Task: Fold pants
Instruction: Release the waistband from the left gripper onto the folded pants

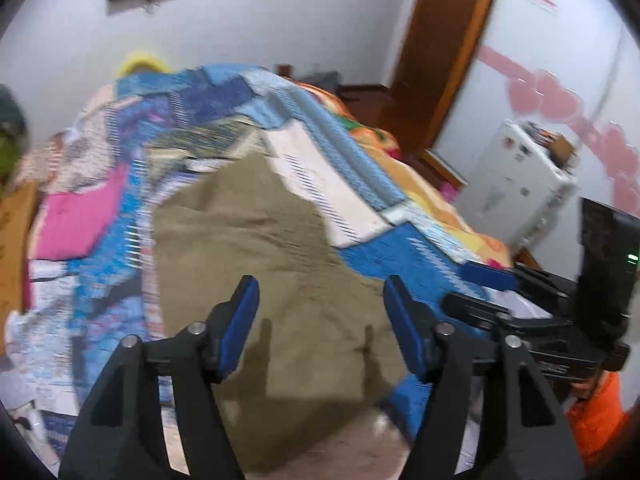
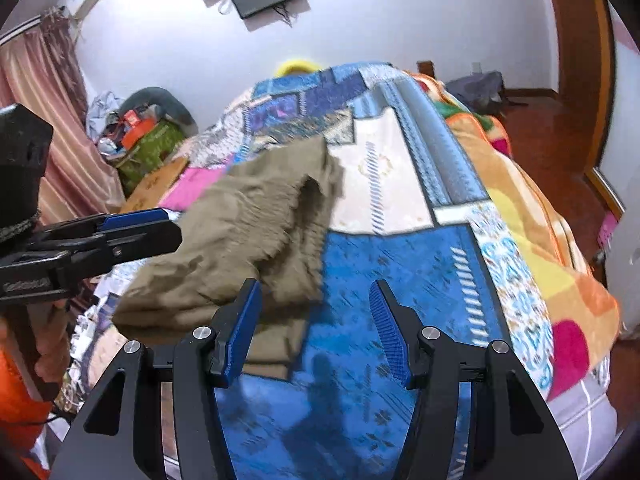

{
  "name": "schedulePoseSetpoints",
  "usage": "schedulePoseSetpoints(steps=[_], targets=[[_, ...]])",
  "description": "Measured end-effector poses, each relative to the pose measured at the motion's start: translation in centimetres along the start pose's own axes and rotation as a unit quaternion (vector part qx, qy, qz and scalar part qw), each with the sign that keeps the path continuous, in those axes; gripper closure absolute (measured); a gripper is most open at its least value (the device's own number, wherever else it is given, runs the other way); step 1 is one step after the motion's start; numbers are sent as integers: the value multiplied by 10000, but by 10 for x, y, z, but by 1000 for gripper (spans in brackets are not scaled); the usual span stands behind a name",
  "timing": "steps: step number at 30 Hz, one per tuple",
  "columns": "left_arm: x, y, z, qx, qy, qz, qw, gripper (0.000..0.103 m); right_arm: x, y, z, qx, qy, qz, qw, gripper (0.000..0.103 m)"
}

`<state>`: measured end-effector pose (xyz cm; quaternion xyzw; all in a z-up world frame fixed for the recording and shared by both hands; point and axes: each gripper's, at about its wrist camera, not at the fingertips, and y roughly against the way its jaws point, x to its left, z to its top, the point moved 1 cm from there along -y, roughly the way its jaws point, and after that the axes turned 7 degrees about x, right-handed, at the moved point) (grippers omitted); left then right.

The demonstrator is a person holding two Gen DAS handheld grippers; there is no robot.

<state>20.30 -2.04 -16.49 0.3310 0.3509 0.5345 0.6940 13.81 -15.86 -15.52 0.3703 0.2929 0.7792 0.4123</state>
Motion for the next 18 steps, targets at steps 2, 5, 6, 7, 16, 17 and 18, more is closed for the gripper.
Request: schedulePoseSetpoints(steps=[2, 5, 6, 7, 16, 17, 18], targets=[[19, 3, 3, -59, 130, 244, 9996, 34, 10, -2, 6, -101, 90, 106, 9999, 48], [56, 2, 8, -29, 362, 578, 9977, 32, 20, -13, 11, -96, 202, 184, 9996, 48], [67, 1, 10, 11, 426, 658, 9969, 31, 23, -19, 12, -75, 220, 201, 9995, 48], [75, -1, 11, 44, 469, 704, 9964, 29, 25, -24, 12, -46, 222, 213, 9995, 48], [140, -52, 42, 499, 736, 1015, 9909, 27, 12, -66, -7, 551, 66, 264, 9981, 47], [143, -61, 49, 551, 704, 1020, 9908, 27, 12, -65, -8, 565, 77, 274, 9980, 47], [145, -68, 55, 583, 680, 1014, 9908, 27, 11, -65, -8, 572, 89, 268, 9980, 47]])
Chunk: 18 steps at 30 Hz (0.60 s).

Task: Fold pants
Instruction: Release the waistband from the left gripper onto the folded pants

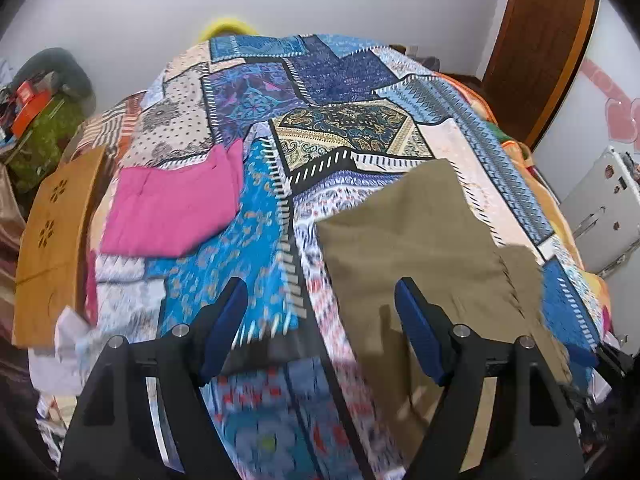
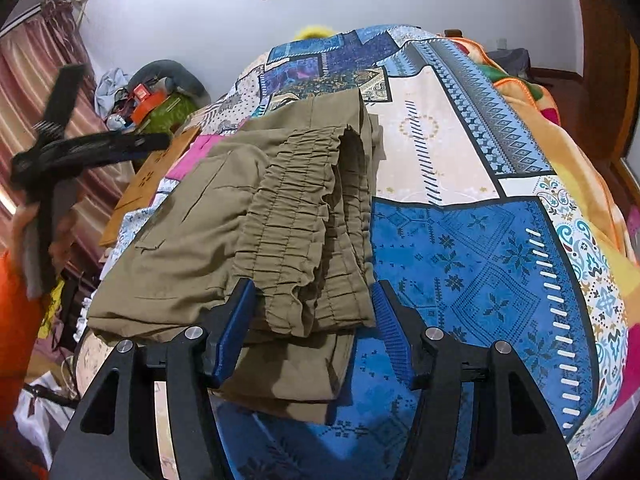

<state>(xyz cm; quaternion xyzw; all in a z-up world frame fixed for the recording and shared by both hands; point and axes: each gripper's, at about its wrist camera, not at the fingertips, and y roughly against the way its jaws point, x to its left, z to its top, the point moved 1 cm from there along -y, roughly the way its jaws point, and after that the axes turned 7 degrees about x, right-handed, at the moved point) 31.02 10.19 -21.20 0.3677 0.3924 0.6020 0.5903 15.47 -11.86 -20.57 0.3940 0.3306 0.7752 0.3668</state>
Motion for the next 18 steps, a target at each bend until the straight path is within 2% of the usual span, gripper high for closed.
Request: schedulePoseSetpoints(steps=[5, 6, 9, 10, 11, 12, 15, 18], targets=[[-10, -48, 32, 351, -242, -6, 9991, 27, -1, -1, 1, 34, 20, 35, 10000, 43], [-12, -60, 35, 475, -352, 82, 9982, 27, -2, -2, 1, 34, 26, 21, 10000, 42], [-10, -97, 36, 784, -597, 731, 9925, 25, -5, -3, 3, 40, 23, -9, 10000, 42], [-6, -104, 34, 799, -553, 685, 9929, 19, -7, -4, 6, 33, 20, -65, 10000, 42], [-1, -104, 33, 701, -463, 621, 9945, 13, -8, -3, 7, 31, 15, -114, 9999, 42], [6, -103, 31, 660, -356, 590, 9954, 10, -10, -3, 9, 24, -3, -166, 9999, 42], [24, -100, 17, 665, -35, 415, 9969, 10, -18, 3, 16, -10, -164, -202, 9997, 42], [36, -88, -3, 607, 90, 492, 9969, 10, -22, 13, 21, -134, -241, -326, 9991, 41]])
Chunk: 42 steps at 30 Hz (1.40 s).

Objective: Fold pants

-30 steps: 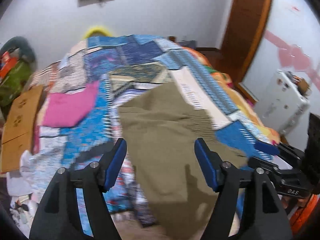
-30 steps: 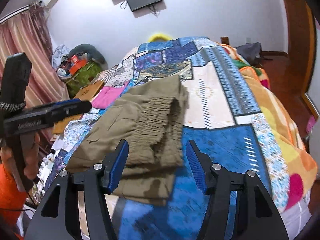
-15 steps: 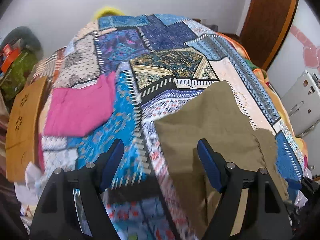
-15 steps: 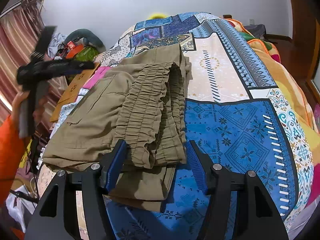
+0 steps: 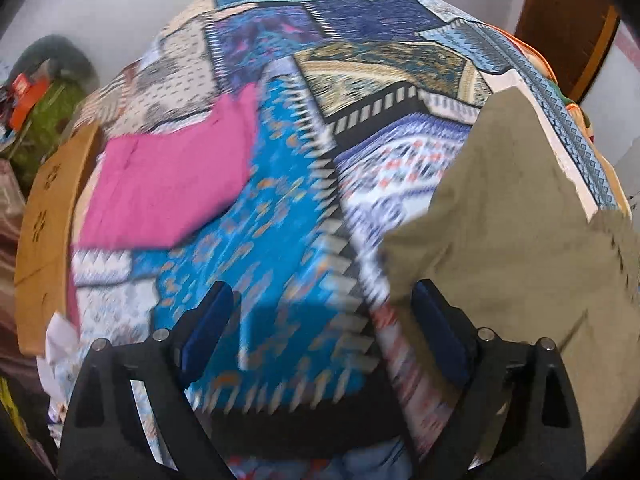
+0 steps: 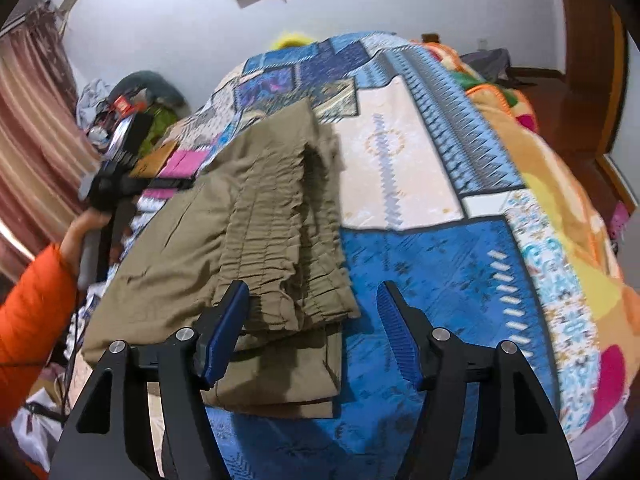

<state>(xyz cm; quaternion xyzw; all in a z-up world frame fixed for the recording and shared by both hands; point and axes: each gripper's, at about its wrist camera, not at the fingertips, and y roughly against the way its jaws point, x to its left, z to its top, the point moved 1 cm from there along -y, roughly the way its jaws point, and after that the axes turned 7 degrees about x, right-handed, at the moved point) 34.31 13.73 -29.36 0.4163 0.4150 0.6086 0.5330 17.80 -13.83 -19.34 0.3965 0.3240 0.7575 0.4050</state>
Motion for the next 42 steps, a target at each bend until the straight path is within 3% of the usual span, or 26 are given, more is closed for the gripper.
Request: schedulePoseSetpoints(steps=[4, 9, 14, 17, 22, 24, 25, 27, 32, 37, 42], targets=[[20, 13, -33, 104, 341, -104, 9993, 10, -2, 13, 3, -163, -31, -115, 9998, 40], [26, 45, -53, -92, 409, -52, 9991, 14, 6, 21, -5, -185, 3, -81, 9998, 40], [23, 75, -24, -602, 444, -174, 9970, 14, 15, 22, -11, -162, 94, -106, 9998, 39], [10, 72, 4, -670, 257, -284, 9970, 13, 14, 21, -11, -156, 36, -98, 9998, 39], [-28, 28, 44, -136, -192, -322, 9992, 12, 9, 21, -11, -155, -71, -121, 9998, 39], [-43, 2, 49, 162, -401, -35, 9991, 12, 6, 20, -11, -149, -99, -189, 9997, 39], [-51, -13, 49, 275, -559, 304, 9976, 9, 3, 20, -10, -144, -119, -232, 9996, 39], [-51, -17, 46, 44, -603, 493, 9970, 0, -1, 21, -12, -130, -150, -266, 9994, 39], [-18, -18, 30, 106, -36, 265, 9996, 0, -9, 19, -13, -92, -188, -440, 9988, 39], [5, -5, -1, 18, 222, 580, 9981, 0, -8, 26, -15, -154, -200, -390, 9989, 39], [33, 15, -48, 116, 653, 473, 9967, 0, 3, 33, -15, -248, -79, -222, 9994, 39]])
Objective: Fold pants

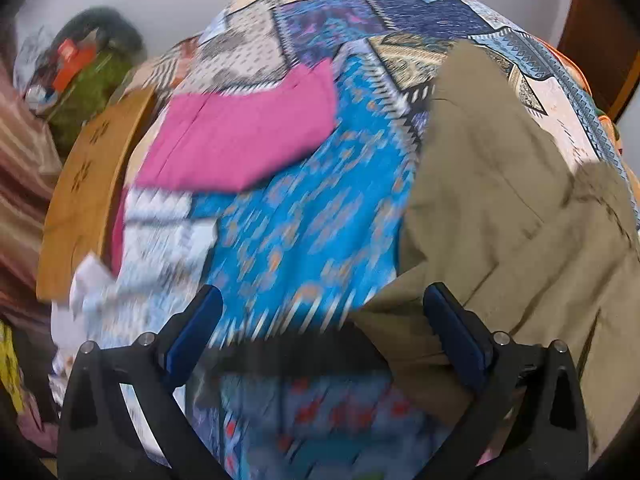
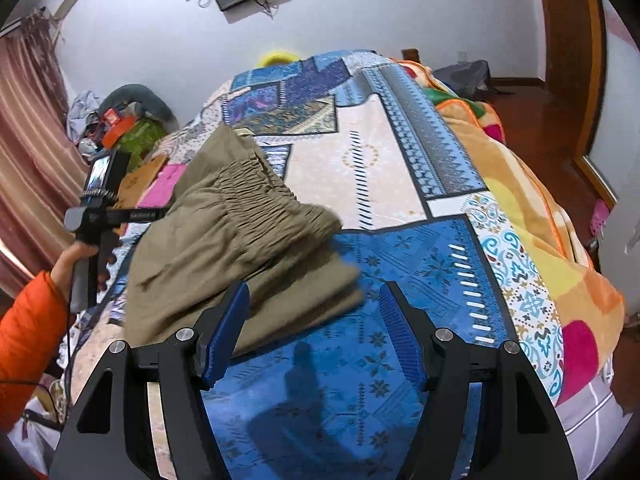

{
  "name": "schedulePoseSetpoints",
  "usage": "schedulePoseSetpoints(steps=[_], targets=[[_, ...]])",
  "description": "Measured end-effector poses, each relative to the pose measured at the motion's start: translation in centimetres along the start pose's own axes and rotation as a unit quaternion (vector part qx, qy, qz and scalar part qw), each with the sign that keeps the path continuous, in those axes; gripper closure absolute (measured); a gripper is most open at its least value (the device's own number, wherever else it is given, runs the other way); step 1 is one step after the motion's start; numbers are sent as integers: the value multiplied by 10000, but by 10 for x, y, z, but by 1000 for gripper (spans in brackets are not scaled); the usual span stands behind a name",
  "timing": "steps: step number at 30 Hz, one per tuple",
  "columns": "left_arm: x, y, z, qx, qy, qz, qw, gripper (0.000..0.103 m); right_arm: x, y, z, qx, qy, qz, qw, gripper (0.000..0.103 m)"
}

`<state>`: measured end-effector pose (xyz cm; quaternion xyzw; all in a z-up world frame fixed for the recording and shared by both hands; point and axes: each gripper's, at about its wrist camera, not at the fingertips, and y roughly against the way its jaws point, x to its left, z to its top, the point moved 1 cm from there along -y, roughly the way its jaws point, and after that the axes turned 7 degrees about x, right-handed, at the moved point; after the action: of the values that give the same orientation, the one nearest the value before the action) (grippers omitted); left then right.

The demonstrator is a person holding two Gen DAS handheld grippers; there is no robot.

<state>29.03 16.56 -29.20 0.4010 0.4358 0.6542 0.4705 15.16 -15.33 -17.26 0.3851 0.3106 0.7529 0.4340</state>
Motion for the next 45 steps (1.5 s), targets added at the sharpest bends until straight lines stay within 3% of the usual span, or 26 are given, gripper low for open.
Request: schedulePoseSetpoints(steps=[4, 10, 15, 17, 21, 23, 24, 28, 31, 35, 40, 45], targets=[[18, 15, -38, 48, 259, -206, 9994, 0, 14, 0, -1, 8, 107, 215, 9997, 39], [38, 27, -89, 62, 715, -908, 9933, 0, 33, -17, -6, 157, 334, 348, 9987, 40], [46, 33, -102, 40, 902, -1402, 9860, 24, 33, -42, -9, 424, 391, 323, 9978, 53], [48, 38, -104, -21, 883, -1377, 9865, 32, 32, -45, -9, 406, 476, 270, 9977, 54], [58, 40, -110, -64, 860, -983, 9914, 36, 29, -43, -8, 426, 510, 273, 9974, 56], [63, 38, -109, 13, 764, -649, 9950, 48, 30, -42, -9, 459, 567, 206, 9971, 56], [65, 39, -109, 23, 723, -598, 9956, 49, 30, -40, -8, 478, 587, 199, 9969, 56], [70, 55, -99, -194, 631, -818, 9945, 49, 30, -25, 1, 347, 618, 147, 9974, 56], [54, 82, -84, -595, 349, -1005, 9925, 49, 30, -18, 16, 179, 587, 198, 9979, 56], [19, 100, -63, -829, -115, -1394, 9867, 49, 38, -20, 39, 16, 691, 208, 9974, 56], [-37, 98, -39, -853, -701, -1667, 9798, 49, 62, -43, 57, 49, 1083, 320, 9936, 56], [-75, 64, -35, -550, -1074, -1457, 9819, 48, 76, -80, 57, 504, 1422, 219, 9883, 56]])
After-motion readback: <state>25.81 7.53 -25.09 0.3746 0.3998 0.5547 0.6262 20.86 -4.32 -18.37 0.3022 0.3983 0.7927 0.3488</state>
